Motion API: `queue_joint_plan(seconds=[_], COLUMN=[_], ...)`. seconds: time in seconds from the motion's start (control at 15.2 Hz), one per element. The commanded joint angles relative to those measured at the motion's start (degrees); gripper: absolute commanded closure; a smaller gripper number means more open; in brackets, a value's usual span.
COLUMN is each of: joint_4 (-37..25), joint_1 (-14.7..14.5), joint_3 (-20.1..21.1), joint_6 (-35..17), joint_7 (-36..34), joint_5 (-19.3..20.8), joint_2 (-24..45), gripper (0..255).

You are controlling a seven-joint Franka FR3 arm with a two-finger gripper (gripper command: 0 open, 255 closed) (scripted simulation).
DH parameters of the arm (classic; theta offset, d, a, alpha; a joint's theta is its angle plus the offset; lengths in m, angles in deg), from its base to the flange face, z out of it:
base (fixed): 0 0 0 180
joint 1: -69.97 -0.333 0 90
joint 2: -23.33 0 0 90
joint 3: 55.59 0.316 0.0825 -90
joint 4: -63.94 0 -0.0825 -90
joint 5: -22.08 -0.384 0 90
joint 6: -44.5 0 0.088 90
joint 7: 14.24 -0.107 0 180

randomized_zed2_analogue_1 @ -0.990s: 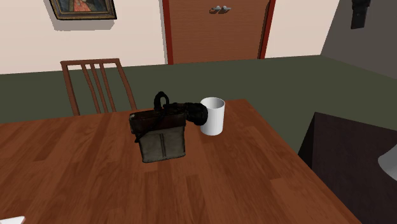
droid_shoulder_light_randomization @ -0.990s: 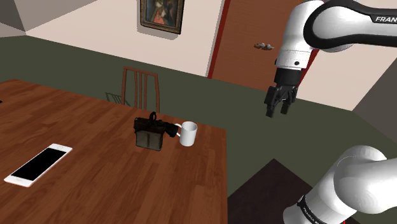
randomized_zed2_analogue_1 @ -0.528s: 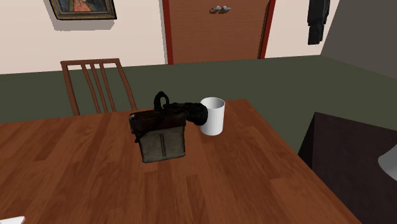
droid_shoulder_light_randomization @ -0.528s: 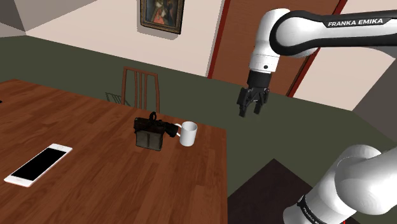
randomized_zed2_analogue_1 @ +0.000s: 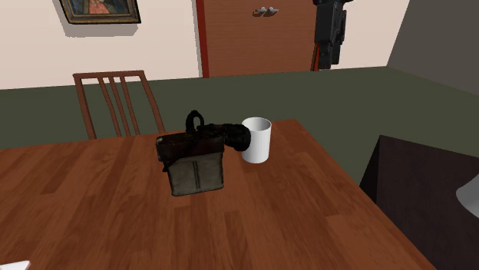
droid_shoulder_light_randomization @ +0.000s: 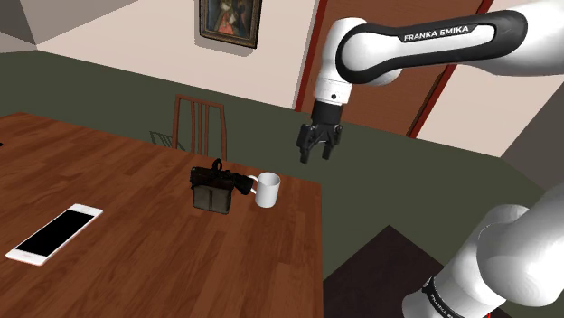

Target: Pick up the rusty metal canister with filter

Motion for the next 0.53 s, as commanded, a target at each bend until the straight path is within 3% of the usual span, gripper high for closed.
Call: queue_joint_plan(seconds=[0.0,0.46], joint_4=[-3.35,-15.72], joint_1=[-0.50,-2.55], joint_3=[0.72,3.03], joint_6=[-1.46,-5.38], joint_7=[-0.21,-1.40], joint_5=[-0.01,1.08], joint_2=[3.94,17.45], gripper=[0,0])
